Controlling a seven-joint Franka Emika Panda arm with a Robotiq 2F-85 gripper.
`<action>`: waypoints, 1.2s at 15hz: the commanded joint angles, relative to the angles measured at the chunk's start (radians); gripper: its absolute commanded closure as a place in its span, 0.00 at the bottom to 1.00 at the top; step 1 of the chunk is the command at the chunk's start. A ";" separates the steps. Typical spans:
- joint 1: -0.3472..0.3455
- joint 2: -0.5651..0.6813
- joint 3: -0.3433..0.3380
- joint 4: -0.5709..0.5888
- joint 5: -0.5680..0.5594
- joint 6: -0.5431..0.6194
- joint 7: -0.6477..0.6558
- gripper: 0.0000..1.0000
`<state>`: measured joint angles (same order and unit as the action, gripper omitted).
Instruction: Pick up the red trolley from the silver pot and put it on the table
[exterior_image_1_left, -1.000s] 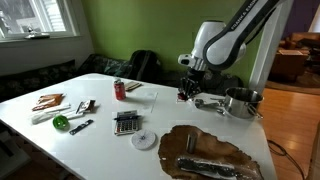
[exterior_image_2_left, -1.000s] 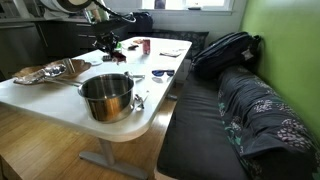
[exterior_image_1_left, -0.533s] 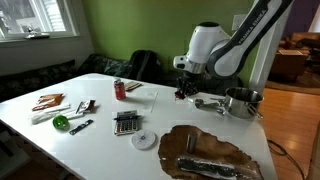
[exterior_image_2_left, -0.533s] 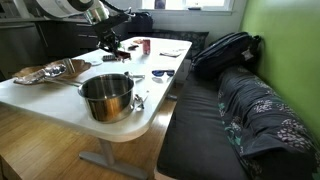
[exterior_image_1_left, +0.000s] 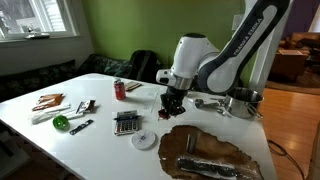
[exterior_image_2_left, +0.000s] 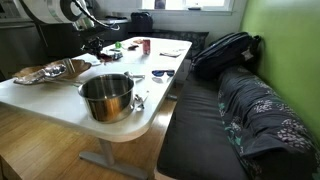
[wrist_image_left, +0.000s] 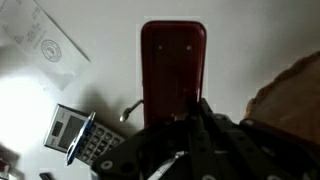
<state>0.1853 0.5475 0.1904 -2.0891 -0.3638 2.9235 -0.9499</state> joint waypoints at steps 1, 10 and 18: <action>-0.049 0.041 0.054 0.017 0.021 0.001 -0.006 0.99; -0.040 0.062 0.019 0.026 0.004 -0.048 0.017 0.70; -0.077 -0.064 0.035 -0.039 -0.005 0.180 0.022 0.10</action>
<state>0.1460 0.5624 0.1955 -2.0672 -0.3589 2.9804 -0.9387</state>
